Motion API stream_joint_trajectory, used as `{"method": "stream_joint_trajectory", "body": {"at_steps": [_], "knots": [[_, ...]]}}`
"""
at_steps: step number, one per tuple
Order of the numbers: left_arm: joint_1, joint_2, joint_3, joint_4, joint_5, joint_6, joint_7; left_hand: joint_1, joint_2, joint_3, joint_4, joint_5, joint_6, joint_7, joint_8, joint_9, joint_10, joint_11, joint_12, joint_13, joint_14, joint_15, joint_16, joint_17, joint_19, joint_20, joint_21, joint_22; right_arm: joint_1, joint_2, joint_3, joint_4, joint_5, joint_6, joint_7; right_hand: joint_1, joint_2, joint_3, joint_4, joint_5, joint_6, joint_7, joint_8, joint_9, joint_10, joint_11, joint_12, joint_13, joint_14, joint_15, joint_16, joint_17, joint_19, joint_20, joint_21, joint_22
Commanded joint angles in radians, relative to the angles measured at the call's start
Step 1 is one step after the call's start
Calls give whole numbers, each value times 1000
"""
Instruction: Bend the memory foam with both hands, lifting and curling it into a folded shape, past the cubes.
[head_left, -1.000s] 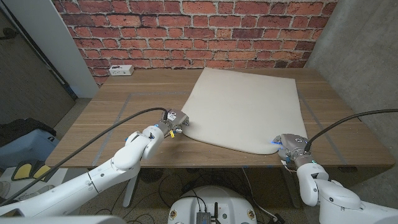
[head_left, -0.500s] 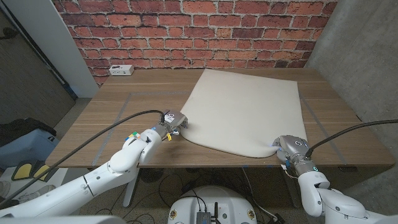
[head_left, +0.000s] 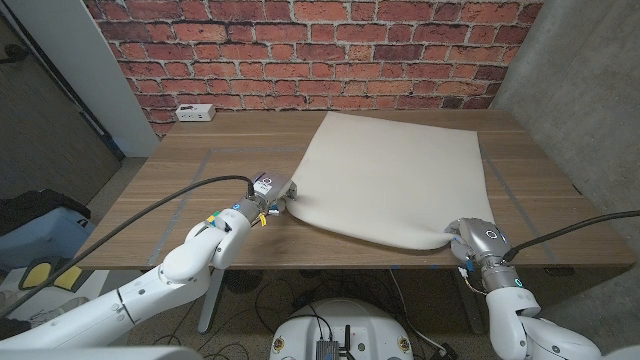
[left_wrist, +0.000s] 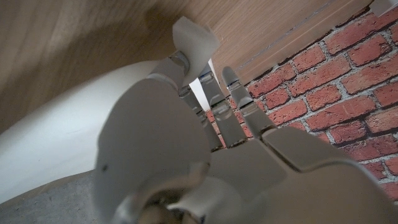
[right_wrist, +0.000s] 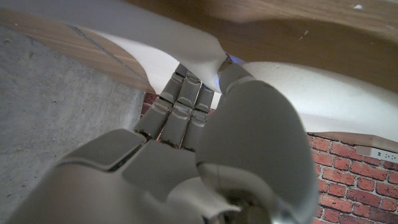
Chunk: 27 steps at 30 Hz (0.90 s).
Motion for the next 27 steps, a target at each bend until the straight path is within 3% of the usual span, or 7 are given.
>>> {"method": "stream_joint_trajectory", "body": {"at_steps": [1, 13, 27], "knots": [[98, 54, -90, -82, -71, 38, 88, 5, -2, 15, 3, 16, 80, 85, 14, 11, 49, 11, 12, 345, 16, -64, -7, 4, 7, 2, 11, 2, -172, 46, 149, -49, -17, 1, -88, -6, -6, 4, 2, 5, 9, 6, -3, 8, 57, 37, 10, 171, 52, -134, -2, 403, -8, -2, 8, 3], [226, 106, -190, -174, -111, 69, 173, -4, -13, 40, 6, 70, 76, 86, 38, 20, 56, 7, 29, 382, 35, -63, -30, 10, 6, 5, 29, -2, -307, 104, 233, -104, -82, 15, -129, -14, -10, 6, 3, 6, 8, 7, -2, 16, 53, 41, 14, 186, 47, -135, -5, 419, -17, 1, 12, 3], [362, 159, -302, -268, -138, 112, 169, -14, -23, 58, 8, 112, 64, 79, 53, 23, 56, 10, 42, 415, 44, -64, -46, 26, 0, 3, 43, -5, -424, 190, 259, -169, -177, -6, -136, -18, -11, 15, 3, 8, 8, 7, -1, 22, 49, 35, 19, 201, 50, -135, -10, 433, -24, 3, 18, 2]]}}
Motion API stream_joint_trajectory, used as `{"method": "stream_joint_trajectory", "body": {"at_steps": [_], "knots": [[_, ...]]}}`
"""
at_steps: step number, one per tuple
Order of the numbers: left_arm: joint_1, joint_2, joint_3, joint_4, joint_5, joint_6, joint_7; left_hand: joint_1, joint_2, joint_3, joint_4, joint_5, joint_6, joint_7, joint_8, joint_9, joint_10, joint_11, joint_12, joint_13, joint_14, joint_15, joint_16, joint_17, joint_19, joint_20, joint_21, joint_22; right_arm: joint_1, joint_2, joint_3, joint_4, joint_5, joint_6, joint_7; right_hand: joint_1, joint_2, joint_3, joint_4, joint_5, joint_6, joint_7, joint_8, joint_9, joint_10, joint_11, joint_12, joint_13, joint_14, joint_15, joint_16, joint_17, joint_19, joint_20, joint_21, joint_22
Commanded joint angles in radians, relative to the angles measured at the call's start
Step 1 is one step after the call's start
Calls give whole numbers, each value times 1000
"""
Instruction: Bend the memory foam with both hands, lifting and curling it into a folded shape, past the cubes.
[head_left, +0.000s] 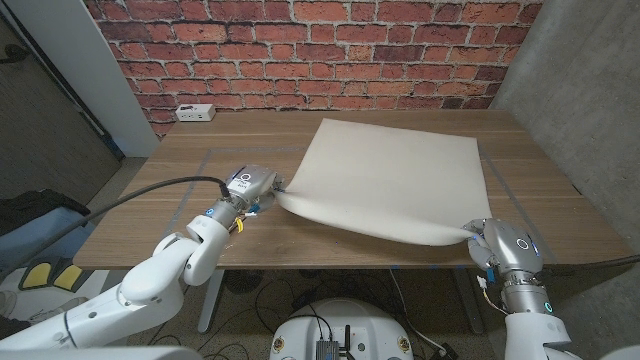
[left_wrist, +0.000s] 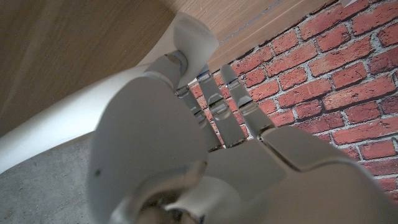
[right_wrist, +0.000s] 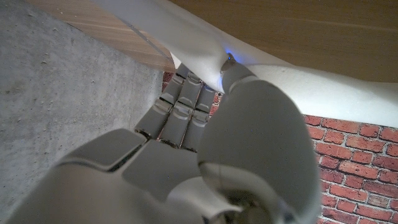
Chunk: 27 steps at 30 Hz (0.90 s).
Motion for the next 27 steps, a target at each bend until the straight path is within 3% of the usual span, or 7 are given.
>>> {"method": "stream_joint_trajectory", "body": {"at_steps": [1, 14, 27], "knots": [[121, 47, -100, -84, -26, 39, 13, 4, -3, 23, 11, 15, 70, 74, 11, 3, 52, 14, 23, 418, 12, -50, -2, 8, -3, -1, 9, -1, -123, 84, 38, -58, -77, -17, -20, 3, 9, 11, -2, 4, 9, 7, 7, 8, 45, 42, 6, 202, 48, -122, -2, 208, -6, -4, 6, 2], [223, 56, -187, -148, 1, 45, -1, -4, -8, 33, 14, 43, 66, 73, 24, 3, 48, 15, 31, 443, 17, -49, -11, 27, -9, -2, 20, -3, -229, 175, 53, -83, -178, 3, -54, 1, 7, 18, -3, 5, 7, 12, 9, 16, 44, 42, 9, 214, 46, -122, -6, 221, -11, -3, 11, 2], [398, 1, -344, -230, 69, 37, -41, -7, -15, 43, 11, 70, 61, 76, 37, 2, 49, 18, 39, 468, 23, -50, -17, 48, -17, -3, 33, -4, -287, 227, 60, -95, -293, 47, -55, -4, 4, 26, -4, 6, 14, 9, 11, 17, 44, 45, 12, 225, 48, -121, -14, 226, -15, -3, 16, 1]]}}
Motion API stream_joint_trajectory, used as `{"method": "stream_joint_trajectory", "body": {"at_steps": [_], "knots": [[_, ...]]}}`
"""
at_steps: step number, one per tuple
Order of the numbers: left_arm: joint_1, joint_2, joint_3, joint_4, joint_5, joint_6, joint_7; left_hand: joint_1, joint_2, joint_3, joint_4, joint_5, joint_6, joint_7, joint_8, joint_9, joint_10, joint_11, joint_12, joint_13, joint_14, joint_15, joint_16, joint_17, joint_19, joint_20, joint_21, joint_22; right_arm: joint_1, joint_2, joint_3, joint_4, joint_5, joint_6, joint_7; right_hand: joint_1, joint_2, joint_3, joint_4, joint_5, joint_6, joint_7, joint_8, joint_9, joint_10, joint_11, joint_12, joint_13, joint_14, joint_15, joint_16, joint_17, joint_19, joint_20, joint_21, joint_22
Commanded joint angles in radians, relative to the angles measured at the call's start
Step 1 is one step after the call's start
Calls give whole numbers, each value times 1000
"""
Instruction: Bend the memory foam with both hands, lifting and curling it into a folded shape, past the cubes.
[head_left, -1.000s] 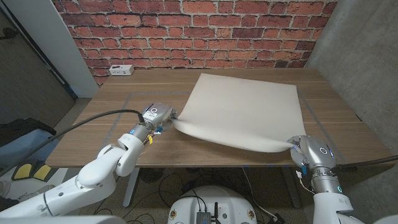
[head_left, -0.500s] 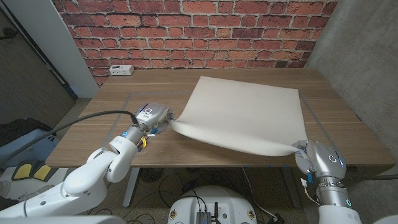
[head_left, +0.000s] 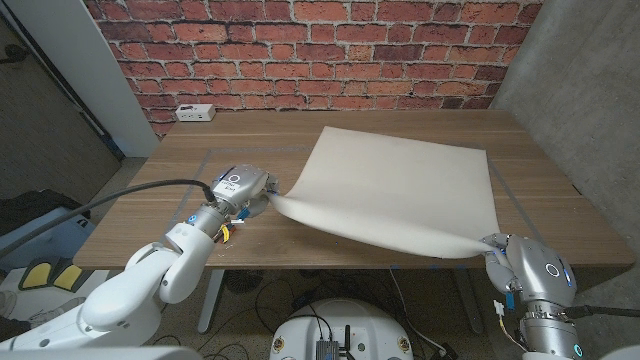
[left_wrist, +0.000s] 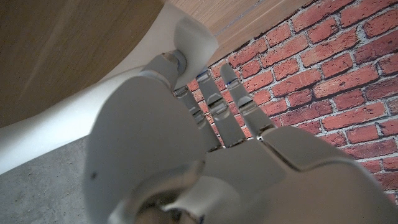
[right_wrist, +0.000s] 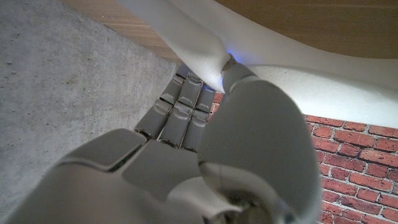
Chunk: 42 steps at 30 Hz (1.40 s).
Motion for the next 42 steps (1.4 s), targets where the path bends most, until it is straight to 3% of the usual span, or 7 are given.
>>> {"method": "stream_joint_trajectory", "body": {"at_steps": [1, 13, 17, 22, 30, 42], "knots": [[155, -53, -146, -77, 69, -12, -44, 9, 1, 22, 9, 12, 67, 69, 12, 3, 38, 26, 24, 469, 11, -46, -5, 11, -4, -1, 9, 1, -66, 60, 8, -14, -110, 40, -2, -4, 3, 11, 1, 9, 14, 10, 6, 4, 44, 44, 6, 224, 50, -119, -5, 4, -4, -8, 5, 1], [225, -203, -262, -114, 162, -114, -90, 3, -5, 31, 10, 34, 63, 69, 22, 1, 38, 24, 28, 487, 13, -46, -13, 28, -10, -2, 22, 0, -116, 120, 58, 6, -206, 156, -44, -7, -1, 19, 1, 9, 15, 10, 6, 4, 44, 44, 8, 233, 50, -119, -12, 11, -5, -8, 10, 1], [208, -253, -287, -107, 146, -169, -103, 3, -7, 32, 9, 39, 61, 68, 25, -1, 36, 28, 27, 490, 12, -46, -14, 36, -12, -2, 26, 0, -121, 144, 79, 18, -232, 194, -45, -8, 0, 21, 1, 9, 15, 10, 5, 4, 42, 41, 8, 237, 51, -120, -14, 13, -7, -9, 12, 1], [145, -284, -301, -85, 91, -227, -165, 1, -9, 35, 9, 46, 60, 69, 29, -2, 37, 26, 25, 490, 13, -47, -18, 43, -14, -1, 31, 0, -112, 163, 97, 21, -269, 215, -5, -9, -1, 25, 1, 9, 16, 8, 5, 5, 42, 42, 8, 240, 52, -120, -17, 16, -8, -9, 14, 0], [13, -278, -280, -52, 9, -259, -315, 0, -9, 38, 10, 55, 51, 68, 31, -4, 31, 30, 23, 497, 10, -45, -22, 54, -19, 0, 37, -1, -84, 171, 124, 19, -306, 233, 114, -12, -3, 29, 1, 8, 14, 6, 4, 6, 42, 42, 8, 246, 52, -120, -20, 21, -9, -9, 18, 0], [-185, -198, -182, -54, -30, -230, -511, -1, -11, 44, 8, 66, 45, 71, 40, -6, 29, 32, 18, 500, 6, -44, -30, 71, -27, 2, 48, -1, -36, 150, 149, -44, -389, 168, 398, -17, -5, 33, 2, 9, 12, 8, 4, 9, 42, 41, 8, 252, 52, -120, -23, 31, -14, -6, 22, 0]]}}
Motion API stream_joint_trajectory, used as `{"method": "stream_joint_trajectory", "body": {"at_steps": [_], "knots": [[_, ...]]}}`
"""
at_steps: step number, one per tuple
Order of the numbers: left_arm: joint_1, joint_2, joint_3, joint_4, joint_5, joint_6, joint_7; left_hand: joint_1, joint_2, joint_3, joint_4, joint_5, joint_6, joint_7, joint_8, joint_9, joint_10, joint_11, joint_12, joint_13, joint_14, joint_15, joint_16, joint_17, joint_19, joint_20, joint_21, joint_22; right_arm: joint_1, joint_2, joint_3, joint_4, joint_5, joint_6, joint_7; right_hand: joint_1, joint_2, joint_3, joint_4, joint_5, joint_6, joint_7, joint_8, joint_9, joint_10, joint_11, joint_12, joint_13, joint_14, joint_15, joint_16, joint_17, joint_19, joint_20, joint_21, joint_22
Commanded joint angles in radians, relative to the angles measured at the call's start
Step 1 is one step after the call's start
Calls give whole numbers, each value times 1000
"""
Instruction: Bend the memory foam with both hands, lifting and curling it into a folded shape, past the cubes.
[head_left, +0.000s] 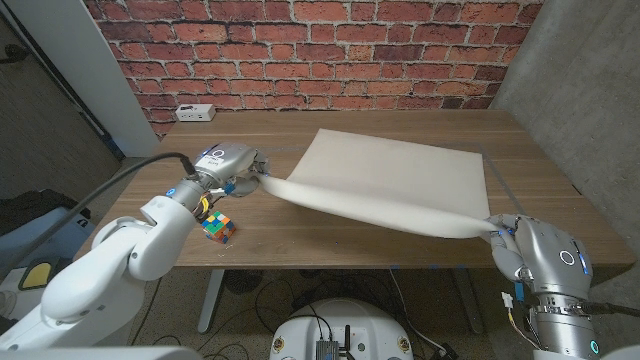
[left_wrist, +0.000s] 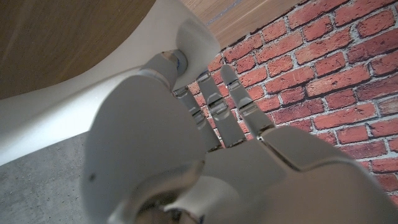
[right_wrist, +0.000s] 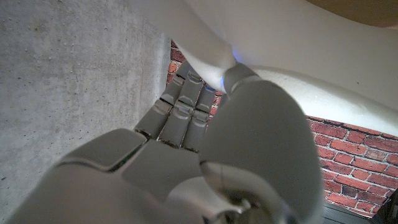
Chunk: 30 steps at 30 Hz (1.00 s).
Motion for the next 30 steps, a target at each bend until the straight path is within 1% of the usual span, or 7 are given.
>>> {"method": "stream_joint_trajectory", "body": {"at_steps": [1, 6, 9, 10, 14, 23, 30], "knots": [[-187, 58, 86, 8, -60, 3, -210, 1, 3, 24, 9, 8, 56, 62, 7, 4, 30, 31, -4, 498, 1, -37, -8, 9, -5, 0, 11, 3, 53, -14, 33, -48, -81, -37, 244, -4, 8, 10, -3, 8, 12, 7, 4, 4, 42, 40, 4, 230, 30, -91, -6, 7, -7, -6, 7, 2], [-277, 89, 143, 12, -80, 28, -268, -1, 5, 27, 11, 13, 52, 62, 11, 5, 29, 31, -5, 500, 3, -38, -11, 14, -6, 1, 16, 3, 84, -18, 47, -56, -104, -46, 335, -6, 7, 11, -3, 9, 12, 8, 4, 4, 43, 42, 4, 232, 30, -92, -6, 11, -9, -6, 8, 2], [-347, 95, 169, 33, -148, 38, -311, -1, 2, 28, 10, 16, 49, 61, 13, 6, 30, 32, -6, 499, 5, -38, -12, 15, -8, 2, 18, 3, 108, -29, 65, -61, -109, -43, 397, -7, 7, 13, -4, 9, 13, 8, 5, 6, 43, 43, 3, 232, 30, -92, -7, 15, -10, -5, 9, 2], [-348, 101, 171, 32, -153, 42, -308, -1, 2, 28, 10, 16, 51, 60, 14, 5, 30, 33, -6, 499, 5, -38, -13, 17, -9, 1, 19, 3, 108, -25, 66, -61, -114, -40, 401, -7, 8, 14, -4, 10, 13, 8, 5, 6, 44, 42, 3, 233, 30, -91, -7, 15, -10, -5, 10, 2], [-440, 124, 231, 60, -197, 62, -338, 2, 2, 29, 8, 19, 45, 66, 17, 8, 28, 37, -5, 505, 3, -32, -13, 25, -12, 3, 22, 2, 159, -49, 79, -70, -135, -47, 508, -5, 2, 17, -7, 12, 19, 11, 7, 7, 49, 43, 6, 236, 33, -89, -9, 16, -10, -3, 12, 2], [-570, 147, 291, 128, -378, 82, -356, 2, 4, 35, 9, 28, 37, 67, 25, 16, 25, 43, -3, 514, 3, -28, -19, 32, -18, 5, 28, 2, 290, -84, 82, -82, -172, -66, 729, -8, -2, 22, -8, 15, 20, 11, 8, 9, 50, 43, 7, 243, 36, -88, -10, 23, -12, -3, 16, 2], [-668, 180, 341, 159, -502, 113, -366, 6, 5, 40, 7, 34, 30, 72, 34, 26, 25, 47, -1, 521, 2, -23, -22, 41, -23, 11, 34, 2, 379, -91, 81, -76, -171, -60, 836, -10, -2, 23, -8, 17, 18, 12, 8, 13, 51, 45, 8, 248, 37, -87, -5, 35, -14, -2, 18, 2]]}}
